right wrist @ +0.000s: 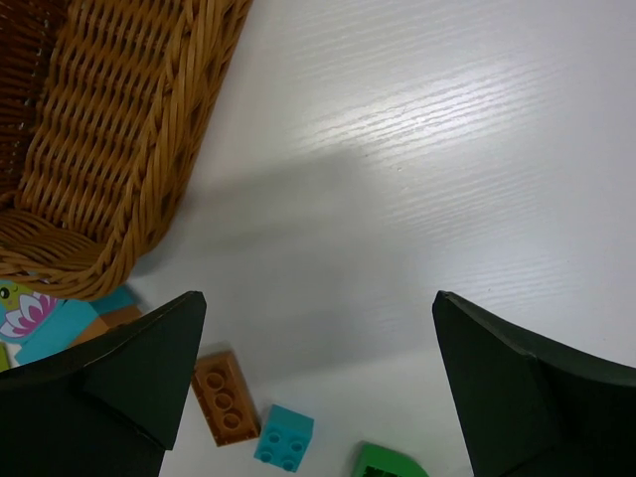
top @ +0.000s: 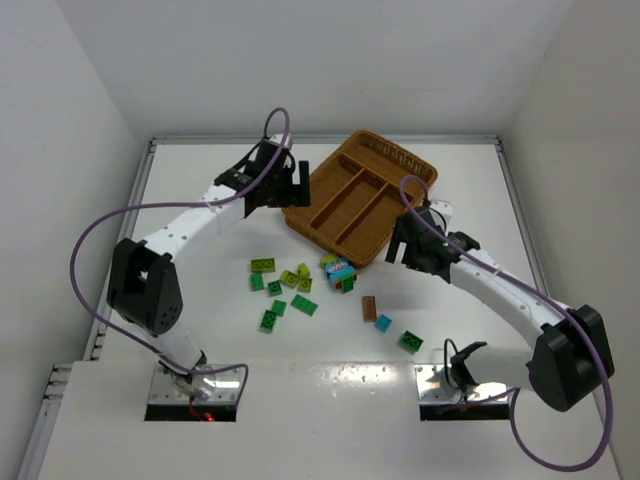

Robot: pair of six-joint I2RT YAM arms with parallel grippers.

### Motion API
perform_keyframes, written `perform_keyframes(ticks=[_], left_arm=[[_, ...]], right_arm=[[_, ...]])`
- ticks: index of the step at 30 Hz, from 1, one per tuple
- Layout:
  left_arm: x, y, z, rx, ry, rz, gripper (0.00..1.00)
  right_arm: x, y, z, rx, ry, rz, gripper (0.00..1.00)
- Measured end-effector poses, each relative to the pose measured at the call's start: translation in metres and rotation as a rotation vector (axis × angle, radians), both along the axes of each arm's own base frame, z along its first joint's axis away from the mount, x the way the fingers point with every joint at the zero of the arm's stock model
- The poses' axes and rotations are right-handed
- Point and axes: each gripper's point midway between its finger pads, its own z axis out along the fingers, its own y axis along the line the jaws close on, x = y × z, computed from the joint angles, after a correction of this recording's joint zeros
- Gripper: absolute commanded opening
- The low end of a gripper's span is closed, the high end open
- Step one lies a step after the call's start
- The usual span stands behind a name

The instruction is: Sort the legos into containers by color

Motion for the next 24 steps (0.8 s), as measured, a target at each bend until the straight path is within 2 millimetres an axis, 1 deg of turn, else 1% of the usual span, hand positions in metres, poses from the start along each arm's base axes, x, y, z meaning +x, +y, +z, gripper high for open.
perform_keyframes(ticks=[3,7,12,14,16,17,19,21,24], left_arm=[[-0.002,0.001,0.004,-0.001,-0.012,0.003,1.00],[-0.008,0.004,0.004,0.014,-0.017,0.011,1.00],[-0.020,0.006,-0.016,0.040,0.020,0.019,1.00],[-0.024,0.007,-0.024,0.051,0.036,0.027,1.00],[-0.028,0.008,-0.030,0.057,0.050,0.036,1.00],[-0.030,0.007,-0.033,0.057,0.054,0.040,1.00],[-0.031,0.009,-0.037,0.060,0.060,0.058,1.00],[-0.034,0.013,-0.044,0.070,0.072,0.075,1.00],[-0.039,0.019,-0.051,0.086,0.085,0.097,1.00]], right_arm=[[0.000,0.000,-0.001,-0.005,0.006,0.003,0.99],[-0.001,0.000,-0.002,-0.003,0.007,0.007,0.99],[-0.002,0.004,-0.003,0.010,0.019,0.027,0.99],[-0.005,0.009,-0.006,0.032,0.025,0.055,0.96],[-0.013,0.019,-0.011,0.073,0.030,0.116,0.93],[-0.017,0.025,-0.013,0.094,0.023,0.154,0.93],[-0.029,0.043,-0.015,0.155,0.007,0.262,0.91],[-0.038,0.062,-0.013,0.184,-0.009,0.378,0.91],[-0.045,0.090,-0.007,0.193,-0.041,0.531,0.85]])
